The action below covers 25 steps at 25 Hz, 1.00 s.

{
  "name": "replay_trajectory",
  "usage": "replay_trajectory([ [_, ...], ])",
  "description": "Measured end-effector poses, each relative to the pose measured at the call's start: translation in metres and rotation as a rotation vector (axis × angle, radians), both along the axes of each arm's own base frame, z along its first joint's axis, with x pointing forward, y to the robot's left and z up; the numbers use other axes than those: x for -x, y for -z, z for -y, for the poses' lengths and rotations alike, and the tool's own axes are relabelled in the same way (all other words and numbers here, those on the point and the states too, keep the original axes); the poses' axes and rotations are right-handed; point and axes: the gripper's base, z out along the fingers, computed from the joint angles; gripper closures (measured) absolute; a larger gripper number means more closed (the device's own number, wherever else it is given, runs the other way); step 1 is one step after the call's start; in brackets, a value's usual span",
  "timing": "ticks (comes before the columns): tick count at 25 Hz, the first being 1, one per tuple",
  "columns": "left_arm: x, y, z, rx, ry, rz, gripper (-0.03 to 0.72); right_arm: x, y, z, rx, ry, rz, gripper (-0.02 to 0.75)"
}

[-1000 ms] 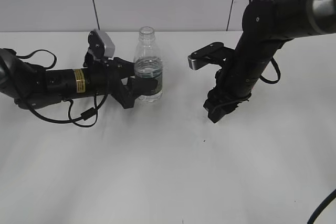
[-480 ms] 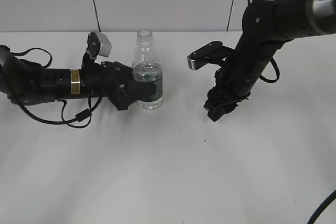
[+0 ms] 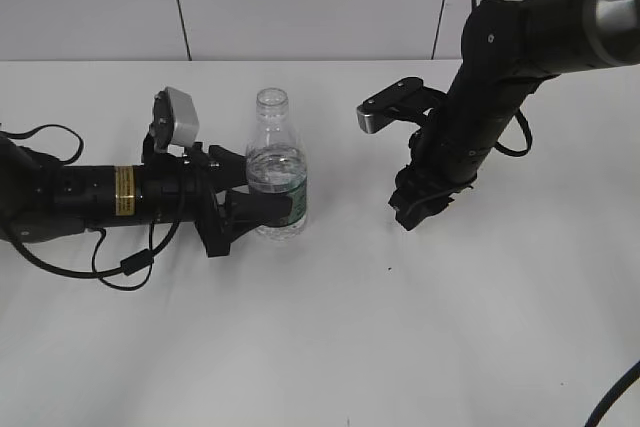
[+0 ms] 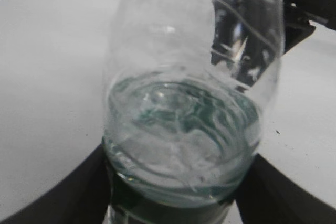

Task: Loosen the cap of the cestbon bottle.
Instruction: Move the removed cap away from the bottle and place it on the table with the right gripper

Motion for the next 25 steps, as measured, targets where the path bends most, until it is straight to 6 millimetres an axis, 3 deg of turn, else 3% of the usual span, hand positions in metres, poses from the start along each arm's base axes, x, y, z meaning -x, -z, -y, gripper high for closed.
replay_trajectory([
  [6, 0.018, 0.004, -0.003, 0.009, 0.017, 0.057, 0.269, 0.0, 0.0, 0.0, 0.011, -0.085, 0.015, 0.442],
  [19, 0.027, 0.005, -0.002, 0.006, 0.103, 0.083, 0.269, 0.0, 0.0, 0.0, 0.033, -0.245, 0.06, 0.441],
  [21, 0.027, 0.005, -0.002, 0.007, 0.107, 0.084, 0.269, 0.0, 0.0, 0.0, 0.036, -0.267, 0.062, 0.416],
  [25, 0.028, 0.004, -0.002, 0.009, 0.112, 0.084, 0.269, 0.0, 0.0, 0.001, 0.038, -0.279, 0.062, 0.27],
])
